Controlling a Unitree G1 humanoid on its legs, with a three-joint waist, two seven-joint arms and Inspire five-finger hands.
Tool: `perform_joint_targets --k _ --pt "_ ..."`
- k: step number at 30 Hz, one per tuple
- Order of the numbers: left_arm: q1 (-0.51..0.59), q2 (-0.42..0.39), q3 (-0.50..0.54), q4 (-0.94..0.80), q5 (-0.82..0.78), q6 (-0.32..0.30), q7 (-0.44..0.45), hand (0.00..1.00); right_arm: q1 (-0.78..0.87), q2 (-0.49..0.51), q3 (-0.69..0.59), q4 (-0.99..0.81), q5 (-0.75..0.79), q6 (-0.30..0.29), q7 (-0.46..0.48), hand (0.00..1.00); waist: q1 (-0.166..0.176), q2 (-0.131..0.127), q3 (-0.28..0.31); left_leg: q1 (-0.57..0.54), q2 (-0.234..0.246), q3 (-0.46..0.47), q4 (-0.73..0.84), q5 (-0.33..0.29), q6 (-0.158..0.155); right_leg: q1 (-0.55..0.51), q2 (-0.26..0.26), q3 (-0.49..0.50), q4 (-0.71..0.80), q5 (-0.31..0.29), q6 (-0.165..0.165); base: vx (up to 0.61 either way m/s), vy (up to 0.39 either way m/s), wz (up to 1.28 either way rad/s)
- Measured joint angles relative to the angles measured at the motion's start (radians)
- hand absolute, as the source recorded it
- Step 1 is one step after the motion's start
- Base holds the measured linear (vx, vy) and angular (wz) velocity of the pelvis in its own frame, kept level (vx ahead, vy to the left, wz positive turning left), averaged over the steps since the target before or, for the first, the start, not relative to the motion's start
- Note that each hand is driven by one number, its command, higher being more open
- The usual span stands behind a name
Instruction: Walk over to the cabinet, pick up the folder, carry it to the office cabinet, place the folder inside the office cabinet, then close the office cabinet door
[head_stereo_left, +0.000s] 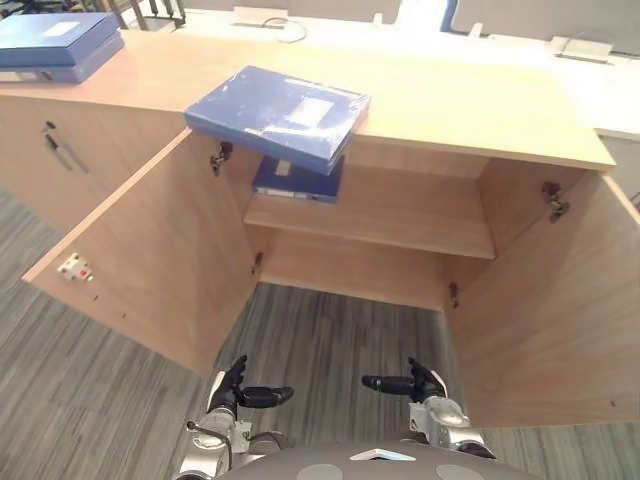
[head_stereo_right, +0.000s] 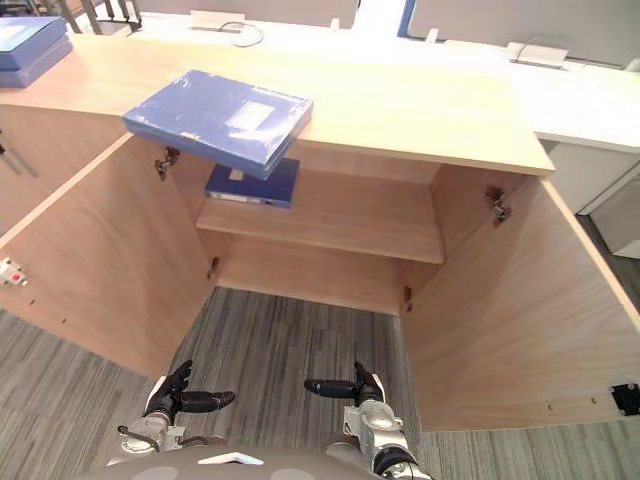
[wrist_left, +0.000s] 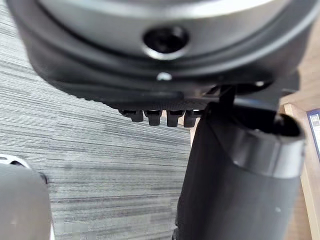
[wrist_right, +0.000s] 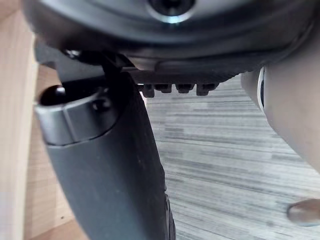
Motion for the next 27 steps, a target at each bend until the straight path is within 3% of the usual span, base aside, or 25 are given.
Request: perform_joint_targets --k 1,2,3,6,8,10,12,15,20,27 --pt "0.0 0.001 -0.003 0.0 0.0 -0.001 0.0 1.0 0.0 0.0 0.008 0.0 0.001 -0.001 0.0 1.0 0.001 -0.001 0.0 0.007 0.006 0.0 0.0 0.0 -0.001 -0.005 0.018 -0.036 -0.043 -0.01 -0.007 0.17 -0.16 -0.09" --pt "-0.001 0.005 -0.006 0.0 0.0 -0.002 -0.006 1.0 0.001 0.003 0.026 0.0 0.001 0.0 0.001 1.0 0.003 -0.016 -0.004 0.014 0.001 -0.002 0.007 -0.003 -0.008 -0.011 0.056 -0.097 -0.201 0.018 -0.006 0.16 -0.179 -0.1" --pt "-0.013 0.004 -0.009 0.011 0.001 -0.002 -0.013 1.0 0.008 0.0 0.027 0.004 0.001 0.002 0.003 1.0 0.008 -0.033 -0.013 0.013 -0.016 -0.016 0.017 -0.014 -0.025 0.021 0.079 -0.137 -0.324 0.028 -0.046 0.18 -0.159 -0.21" --pt "-0.02 -0.044 -0.065 0.02 0.034 -0.003 -0.021 1.0 -0.005 -0.033 0.024 0.032 0.001 0.007 0.001 1.0 0.01 0.037 -0.015 -0.004 0.01 -0.083 -0.038 -0.018 -0.041 0.087 0.179 -0.141 -0.532 0.046 -0.009 0.14 -0.084 -0.22" --pt "-0.022 -0.057 -0.094 0.017 0.048 -0.005 -0.029 1.0 -0.007 -0.038 0.023 0.054 0.0 0.023 -0.001 1.0 0.012 0.046 -0.016 0.016 0.011 -0.131 -0.126 0.016 -0.058 0.133 0.223 -0.154 -0.626 0.076 0.018 0.05 -0.006 0.09" --pt "-0.02 -0.046 -0.091 0.01 0.053 -0.007 -0.03 1.0 0.006 -0.038 0.024 0.063 -0.001 0.031 -0.001 1.0 0.021 0.032 -0.036 0.018 0.013 -0.141 -0.139 0.041 -0.057 0.18 0.259 -0.163 -0.743 0.132 0.037 0.04 0.014 0.12" --pt "-0.02 -0.035 -0.089 0.005 0.054 -0.01 -0.02 1.0 0.015 -0.029 0.024 0.075 -0.001 0.032 -0.001 1.0 0.041 -0.002 -0.054 -0.007 0.007 -0.141 -0.138 0.043 -0.055 0.219 0.29 -0.168 -0.907 0.223 0.047 0.01 0.019 -0.01" --pt "-0.02 -0.023 -0.089 0.004 0.072 -0.009 -0.017 1.0 0.019 -0.018 0.02 0.08 -0.001 0.039 -0.005 1.0 0.044 -0.022 -0.057 -0.028 -0.03 -0.146 -0.123 0.045 -0.051 0.236 0.279 -0.173 -0.983 0.277 0.062 0.0 0.102 0.05" --pt "0.017 -0.016 -0.089 -0.078 0.079 -0.01 -0.019 1.0 0.027 -0.009 -0.013 0.08 0.0 0.04 -0.009 1.0 0.059 -0.015 -0.054 -0.033 -0.059 -0.184 -0.105 0.043 -0.048 0.256 0.251 -0.195 -0.983 0.282 0.07 0.02 0.095 0.17" --pt "0.177 -0.011 -0.069 -0.381 0.079 -0.016 -0.018 1.0 0.021 -0.008 -0.016 0.083 0.005 0.034 -0.016 1.0 0.07 -0.018 -0.053 -0.047 -0.073 -0.238 -0.105 0.039 -0.041 0.27 0.235 -0.238 -0.983 0.285 0.074 0.01 0.021 0.22"
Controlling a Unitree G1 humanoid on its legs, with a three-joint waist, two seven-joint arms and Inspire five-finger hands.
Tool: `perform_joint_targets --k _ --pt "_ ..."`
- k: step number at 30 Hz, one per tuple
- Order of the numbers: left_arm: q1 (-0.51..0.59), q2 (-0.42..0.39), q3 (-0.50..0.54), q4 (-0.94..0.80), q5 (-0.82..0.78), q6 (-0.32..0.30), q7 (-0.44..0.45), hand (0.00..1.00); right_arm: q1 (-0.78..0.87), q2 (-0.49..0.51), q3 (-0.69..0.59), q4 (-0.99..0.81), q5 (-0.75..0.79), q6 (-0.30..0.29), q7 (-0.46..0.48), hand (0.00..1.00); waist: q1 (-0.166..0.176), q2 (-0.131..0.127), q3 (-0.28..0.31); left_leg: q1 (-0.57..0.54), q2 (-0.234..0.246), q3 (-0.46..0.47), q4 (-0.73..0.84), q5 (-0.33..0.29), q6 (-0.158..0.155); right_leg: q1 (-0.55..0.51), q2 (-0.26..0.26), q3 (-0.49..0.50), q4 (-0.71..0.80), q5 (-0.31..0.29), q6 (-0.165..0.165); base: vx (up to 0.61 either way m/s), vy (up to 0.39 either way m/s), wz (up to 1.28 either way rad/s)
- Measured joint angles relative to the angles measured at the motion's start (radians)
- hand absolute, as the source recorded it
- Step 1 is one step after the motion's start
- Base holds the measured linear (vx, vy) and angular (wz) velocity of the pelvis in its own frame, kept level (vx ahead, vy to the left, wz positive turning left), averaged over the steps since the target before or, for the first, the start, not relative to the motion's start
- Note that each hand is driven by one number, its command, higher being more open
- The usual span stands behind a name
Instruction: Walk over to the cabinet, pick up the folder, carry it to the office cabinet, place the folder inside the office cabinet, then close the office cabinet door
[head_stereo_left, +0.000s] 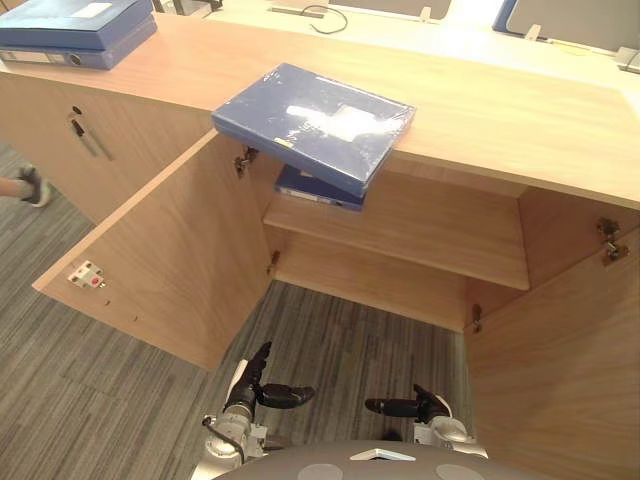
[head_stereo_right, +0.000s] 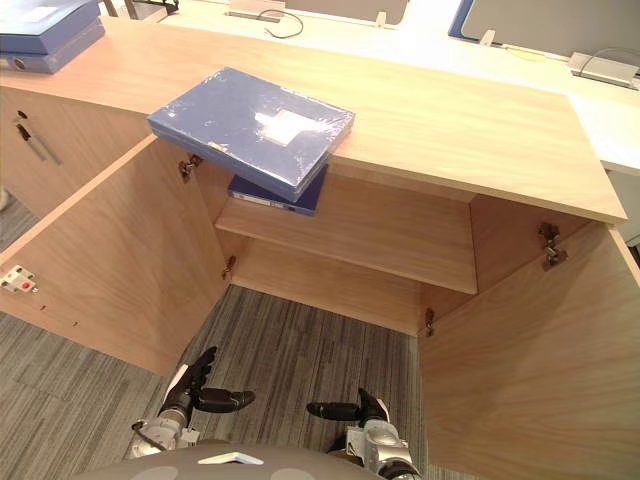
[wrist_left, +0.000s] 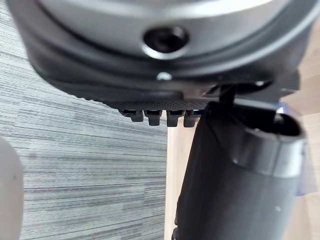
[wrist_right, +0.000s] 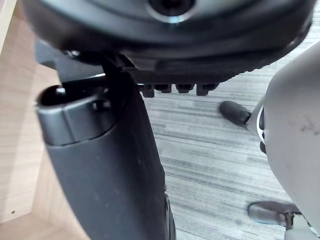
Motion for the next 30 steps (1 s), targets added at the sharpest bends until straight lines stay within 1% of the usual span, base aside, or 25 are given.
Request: perform_joint_targets --k 1,3,4,6,7,8,9,10,13,14,15,17,21,22,24,25,30 --pt "0.016 0.0 0.001 -0.04 0.0 -0.002 0.001 1.0 0.0 0.0 0.0 0.0 0.0 -0.001 -0.001 1.0 0.003 0.0 0.0 0.0 -0.002 -0.001 0.0 0.0 0.0 0.0 -0.002 -0.001 0.0 0.001 0.002 -0.02 0.023 0.07" --pt "0.055 -0.001 0.014 -0.204 0.0 -0.01 0.001 1.0 0.0 0.0 0.003 0.011 0.001 -0.005 -0.003 1.0 0.023 -0.001 0.0 -0.002 -0.01 -0.007 0.0 0.003 0.004 0.001 -0.01 -0.004 0.0 0.004 0.006 -0.03 0.022 0.08" --pt "0.061 -0.003 0.022 -0.246 0.0 -0.011 0.003 1.0 -0.002 0.0 0.005 0.015 0.001 -0.007 -0.003 1.0 0.024 -0.001 0.0 -0.004 -0.013 -0.012 0.0 0.004 0.007 0.001 -0.013 -0.008 0.0 0.005 0.007 -0.05 0.014 0.16" --pt "0.086 -0.016 0.061 -0.428 0.0 -0.032 0.025 1.0 -0.007 0.0 0.016 0.018 0.001 -0.011 -0.003 1.0 0.024 0.001 0.0 -0.017 -0.022 -0.029 0.0 0.008 0.014 0.001 -0.022 -0.027 0.0 0.008 0.011 -0.05 0.005 0.23" --pt "0.085 -0.019 0.074 -0.471 0.0 -0.035 0.032 1.0 -0.007 0.0 0.024 0.022 0.001 -0.013 -0.004 1.0 0.027 0.0 0.0 -0.018 -0.022 -0.031 0.0 0.011 0.017 0.0 -0.023 -0.028 0.0 0.009 0.012 -0.04 -0.001 0.16" --pt "0.082 -0.03 0.103 -0.554 0.0 -0.045 0.055 1.0 -0.01 -0.002 0.038 0.047 0.001 -0.019 -0.003 1.0 0.035 0.0 0.0 -0.02 -0.023 -0.032 0.003 0.011 0.017 0.0 -0.024 -0.028 0.0 0.009 0.012 -0.03 -0.011 0.04" --pt "0.076 -0.042 0.13 -0.626 0.0 -0.071 0.087 1.0 -0.016 -0.002 0.045 0.059 0.001 -0.019 -0.003 1.0 0.048 0.0 0.0 -0.023 -0.023 -0.033 0.006 0.011 0.017 0.0 -0.024 -0.027 0.0 0.009 0.012 -0.04 -0.017 0.03" --pt "0.072 -0.049 0.147 -0.66 0.0 -0.082 0.099 1.0 -0.016 -0.002 0.045 0.065 0.001 -0.019 -0.003 1.0 0.051 0.001 -0.001 -0.026 -0.023 -0.034 0.011 0.011 0.017 0.0 -0.024 -0.028 0.0 0.009 0.012 -0.04 -0.028 0.06" --pt "0.061 -0.102 0.24 -0.814 -0.008 -0.123 0.181 1.0 -0.018 -0.01 0.066 0.086 0.002 -0.018 -0.002 1.0 0.061 0.005 -0.003 -0.036 -0.021 -0.039 0.03 0.011 0.016 0.001 -0.023 -0.029 0.001 0.009 0.012 -0.02 -0.034 0.05" --pt "0.061 -0.112 0.254 -0.834 -0.011 -0.13 0.197 1.0 -0.016 -0.013 0.07 0.087 0.002 -0.018 -0.002 1.0 0.064 0.006 -0.003 -0.036 -0.021 -0.039 0.033 0.011 0.016 0.003 -0.023 -0.029 0.001 0.009 0.012 -0.03 -0.041 0.0" --pt "0.061 -0.129 0.277 -0.87 -0.016 -0.142 0.229 1.0 -0.011 -0.019 0.079 0.09 0.01 -0.018 -0.002 1.0 0.075 0.007 -0.004 -0.035 -0.02 -0.04 0.036 0.011 0.016 0.008 -0.022 -0.03 0.001 0.008 0.011 0.0 0.0 0.0" --pt "0.064 -0.147 0.301 -0.902 -0.023 -0.143 0.247 1.0 -0.011 -0.023 0.078 0.097 0.013 -0.018 -0.001 1.0 0.076 0.008 -0.004 -0.03 -0.02 -0.049 0.034 0.011 0.015 0.017 -0.022 -0.036 0.001 0.008 0.011 -0.04 -0.025 0.13" --pt "0.07 -0.177 0.383 -0.994 -0.044 -0.145 0.301 1.0 -0.014 -0.02 0.077 0.11 0.032 -0.018 0.001 1.0 0.08 -0.002 -0.007 -0.017 -0.021 -0.065 0.025 0.011 0.016 0.036 -0.026 -0.048 0.001 0.008 0.011 -0.05 -0.009 0.13" --pt "0.07 -0.18 0.401 -1.02 -0.044 -0.155 0.319 1.0 -0.018 -0.018 0.076 0.115 0.032 -0.018 0.002 1.0 0.084 -0.005 -0.006 -0.017 -0.022 -0.07 0.021 0.011 0.016 0.036 -0.025 -0.049 0.001 0.008 0.011 -0.05 -0.022 0.08" --pt "0.07 -0.184 0.421 -1.058 -0.048 -0.167 0.329 1.0 -0.017 -0.014 0.07 0.118 0.033 -0.016 0.002 1.0 0.096 -0.006 -0.006 -0.017 -0.024 -0.078 0.019 0.011 0.016 0.037 -0.024 -0.05 0.001 0.009 0.011 -0.06 -0.03 0.1" --pt "0.07 -0.186 0.429 -1.086 -0.051 -0.182 0.333 1.0 -0.017 -0.01 0.07 0.119 0.039 -0.016 0.004 1.0 0.102 -0.006 -0.006 -0.017 -0.024 -0.087 0.018 0.011 0.016 0.042 -0.024 -0.054 0.001 0.009 0.011 -0.05 -0.026 0.11" --pt "0.069 -0.182 0.434 -1.156 -0.07 -0.209 0.335 1.0 -0.032 -0.009 0.07 0.117 0.039 -0.016 0.004 1.0 0.104 -0.001 -0.007 -0.014 -0.024 -0.095 0.018 0.011 0.017 0.052 -0.022 -0.062 0.001 0.01 0.009 -0.04 -0.024 0.08"
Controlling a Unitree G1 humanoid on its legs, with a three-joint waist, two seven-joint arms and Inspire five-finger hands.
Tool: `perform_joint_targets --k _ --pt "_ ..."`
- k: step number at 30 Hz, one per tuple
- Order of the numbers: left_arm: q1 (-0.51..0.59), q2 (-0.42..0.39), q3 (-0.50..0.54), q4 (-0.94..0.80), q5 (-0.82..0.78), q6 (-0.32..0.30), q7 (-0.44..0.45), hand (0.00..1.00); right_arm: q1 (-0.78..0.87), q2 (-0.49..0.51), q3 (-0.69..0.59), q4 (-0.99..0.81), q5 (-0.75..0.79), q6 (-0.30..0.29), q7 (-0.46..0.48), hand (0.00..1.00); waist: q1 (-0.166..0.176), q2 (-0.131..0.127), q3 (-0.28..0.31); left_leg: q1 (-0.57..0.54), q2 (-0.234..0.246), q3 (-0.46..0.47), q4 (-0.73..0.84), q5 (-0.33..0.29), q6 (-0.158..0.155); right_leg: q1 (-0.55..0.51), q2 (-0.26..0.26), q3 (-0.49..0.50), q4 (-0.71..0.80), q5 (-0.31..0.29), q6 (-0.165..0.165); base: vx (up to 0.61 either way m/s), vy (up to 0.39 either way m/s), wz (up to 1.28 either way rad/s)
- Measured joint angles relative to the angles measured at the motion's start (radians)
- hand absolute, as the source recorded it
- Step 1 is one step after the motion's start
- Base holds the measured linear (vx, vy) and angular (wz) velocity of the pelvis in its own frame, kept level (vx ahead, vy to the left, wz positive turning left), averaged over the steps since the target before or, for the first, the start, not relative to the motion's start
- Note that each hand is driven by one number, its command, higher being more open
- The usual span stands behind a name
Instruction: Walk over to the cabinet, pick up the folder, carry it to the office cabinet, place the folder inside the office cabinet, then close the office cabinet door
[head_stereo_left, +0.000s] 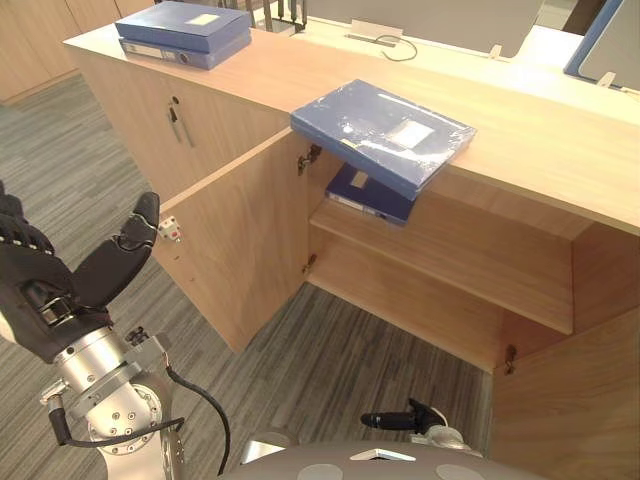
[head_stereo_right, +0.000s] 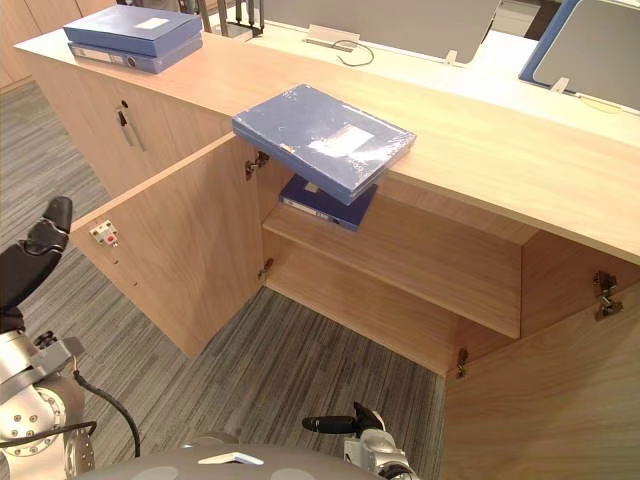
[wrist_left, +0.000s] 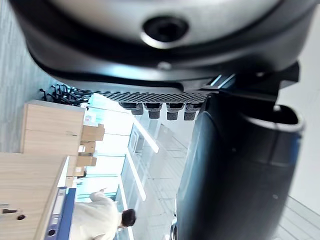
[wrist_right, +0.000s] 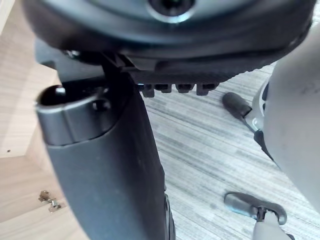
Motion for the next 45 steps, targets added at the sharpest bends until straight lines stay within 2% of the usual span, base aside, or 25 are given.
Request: perform_joint_targets --k 4,8,13,16,19,24,29,38,45 --pt "-0.011 0.06 0.017 -0.006 0.001 -0.011 -0.008 1.0 -0.012 0.0 0.001 0.0 0.0 0.001 0.007 1.0 0.0 0.006 -0.003 0.003 0.003 0.002 0.0 0.004 0.006 0.001 0.003 0.004 0.0 0.001 -0.002 0.0 -0.004 -0.01" --pt "-0.055 0.167 0.009 -0.007 0.028 -0.012 -0.034 1.0 -0.027 -0.001 0.012 -0.001 0.0 0.001 0.022 1.0 -0.003 0.016 -0.003 0.017 0.005 0.012 -0.002 0.008 0.009 0.006 0.005 0.015 0.0 0.003 -0.005 0.01 -0.012 -0.08" --pt "-0.154 0.441 -0.123 -0.008 0.086 -0.022 -0.127 1.0 -0.039 -0.007 0.057 -0.004 -0.001 0.0 0.042 1.0 -0.013 0.04 -0.013 0.037 0.007 0.054 -0.017 0.009 0.011 -0.006 0.005 0.056 -0.001 0.011 -0.008 0.01 0.007 -0.22" --pt "-0.209 0.564 -0.188 -0.007 0.141 -0.065 -0.183 1.0 -0.04 -0.007 0.082 -0.004 -0.001 -0.001 0.048 1.0 -0.026 0.046 -0.019 0.031 0.008 0.08 -0.019 0.009 0.01 -0.029 0.006 0.085 -0.006 0.018 -0.011 0.01 0.021 -0.28" --pt "-0.255 0.635 -0.214 -0.003 0.179 -0.089 -0.218 1.0 -0.032 -0.01 0.088 -0.004 -0.001 -0.001 0.054 1.0 -0.036 0.046 -0.02 0.033 0.01 0.1 -0.018 0.01 0.01 -0.039 0.007 0.108 -0.006 0.023 -0.013 0.03 0.012 -0.24" --pt "-0.276 0.677 -0.226 0.007 0.227 -0.111 -0.224 1.0 -0.021 -0.029 0.087 -0.003 -0.001 -0.001 0.06 1.0 -0.032 0.039 -0.024 0.032 0.01 0.118 -0.019 0.01 0.01 -0.052 0.007 0.126 -0.007 0.029 -0.016 0.01 0.002 -0.11" --pt "-0.276 0.72 -0.23 0.015 0.278 -0.125 -0.222 1.0 0.005 -0.025 0.071 -0.003 -0.001 -0.003 0.06 1.0 -0.028 0.015 -0.039 0.031 0.01 0.121 -0.019 0.01 0.01 -0.054 0.006 0.13 -0.007 0.032 -0.017 0.0 -0.001 -0.01" --pt "-0.266 0.716 -0.259 0.053 0.413 -0.131 -0.158 1.0 0.014 -0.02 0.071 -0.002 -0.001 -0.004 0.059 1.0 -0.029 -0.005 -0.05 0.024 0.013 0.121 -0.019 0.008 0.007 -0.058 0.007 0.131 -0.007 0.036 -0.021 0.0 0.0 0.0" --pt "-0.262 0.705 -0.362 0.127 0.584 -0.124 -0.114 1.0 0.009 -0.004 0.092 -0.002 -0.002 -0.005 0.04 1.0 -0.034 -0.01 -0.055 0.008 0.015 0.123 -0.016 0.01 0.005 -0.074 0.009 0.133 -0.007 0.038 -0.025 0.0 0.0 0.0"
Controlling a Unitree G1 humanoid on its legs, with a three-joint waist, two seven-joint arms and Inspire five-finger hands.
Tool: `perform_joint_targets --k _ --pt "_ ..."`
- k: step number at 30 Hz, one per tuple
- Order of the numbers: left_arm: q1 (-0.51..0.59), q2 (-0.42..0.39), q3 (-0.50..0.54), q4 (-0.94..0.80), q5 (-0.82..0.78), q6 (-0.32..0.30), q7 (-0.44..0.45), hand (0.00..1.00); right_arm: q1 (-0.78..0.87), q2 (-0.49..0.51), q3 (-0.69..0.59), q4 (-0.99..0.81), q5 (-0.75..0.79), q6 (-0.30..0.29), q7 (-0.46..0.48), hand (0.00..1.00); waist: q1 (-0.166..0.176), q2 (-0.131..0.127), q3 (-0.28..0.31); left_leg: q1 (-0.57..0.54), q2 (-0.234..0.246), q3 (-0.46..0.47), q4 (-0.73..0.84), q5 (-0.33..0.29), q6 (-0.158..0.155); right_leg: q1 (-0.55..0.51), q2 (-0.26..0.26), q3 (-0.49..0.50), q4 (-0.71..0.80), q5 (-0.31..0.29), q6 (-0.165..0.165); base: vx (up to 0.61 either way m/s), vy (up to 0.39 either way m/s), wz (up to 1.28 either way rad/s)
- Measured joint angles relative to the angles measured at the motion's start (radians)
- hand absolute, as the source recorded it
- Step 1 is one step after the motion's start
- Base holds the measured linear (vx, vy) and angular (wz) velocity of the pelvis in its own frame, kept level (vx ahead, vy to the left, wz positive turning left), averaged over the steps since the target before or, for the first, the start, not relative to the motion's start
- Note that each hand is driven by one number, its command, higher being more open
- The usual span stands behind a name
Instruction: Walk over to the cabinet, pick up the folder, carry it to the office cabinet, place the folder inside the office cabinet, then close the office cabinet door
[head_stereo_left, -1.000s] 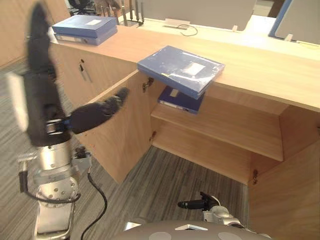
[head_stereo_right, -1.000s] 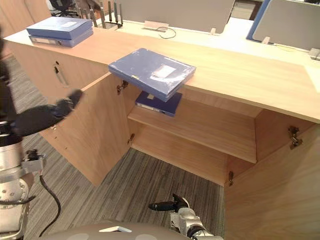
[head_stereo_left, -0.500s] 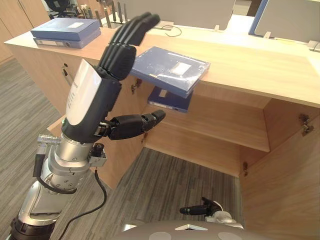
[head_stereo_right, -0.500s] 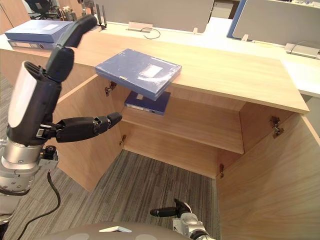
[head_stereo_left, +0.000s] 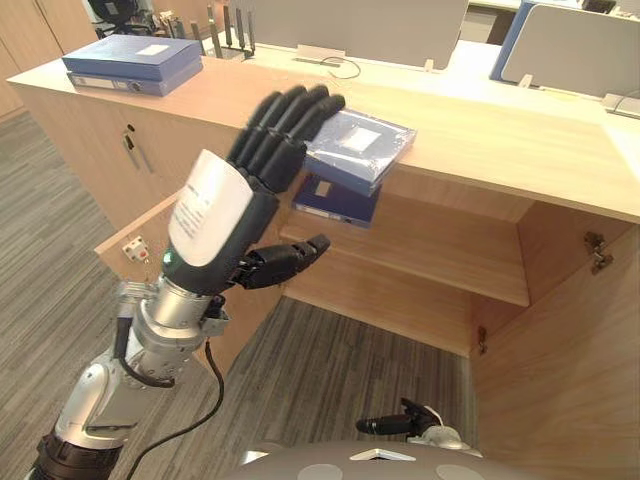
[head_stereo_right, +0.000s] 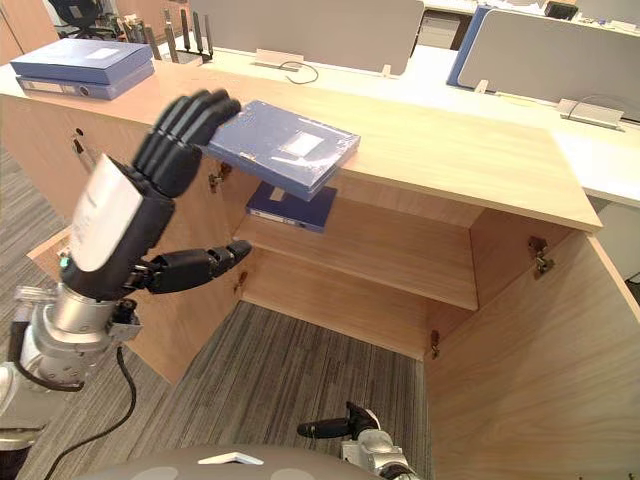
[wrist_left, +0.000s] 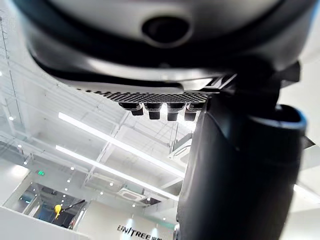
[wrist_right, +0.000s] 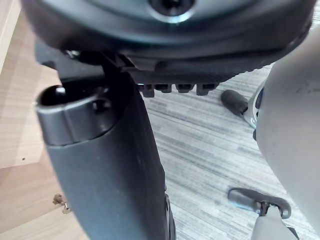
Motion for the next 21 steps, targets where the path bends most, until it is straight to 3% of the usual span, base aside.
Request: perform_joint_targets --k 5,10,21 --pt "-0.011 -0.001 -0.076 0.04 0.101 0.007 0.026 1.0 -0.004 0.004 0.027 0.0 0.0 -0.003 -0.003 1.0 -0.002 -0.003 -0.002 -0.001 0.0 0.017 0.0 0.0 0.0 -0.012 0.0 0.018 0.0 0.003 -0.002 0.02 0.009 -0.09" --pt "-0.097 0.0 -0.157 0.118 0.166 0.029 0.036 1.0 -0.007 0.004 0.031 0.0 0.0 -0.014 -0.012 1.0 -0.025 -0.005 -0.003 0.001 0.0 0.037 0.0 -0.001 -0.001 -0.024 0.001 0.04 0.0 0.009 -0.005 0.0 0.004 -0.11" --pt "-0.224 -0.005 -0.144 0.123 0.261 0.092 0.133 1.0 -0.003 0.003 -0.005 -0.001 0.001 -0.015 -0.027 1.0 -0.056 -0.005 -0.004 -0.008 0.009 0.072 0.002 -0.004 -0.006 -0.053 0.013 0.076 0.0 0.017 -0.013 -0.01 -0.001 -0.11"
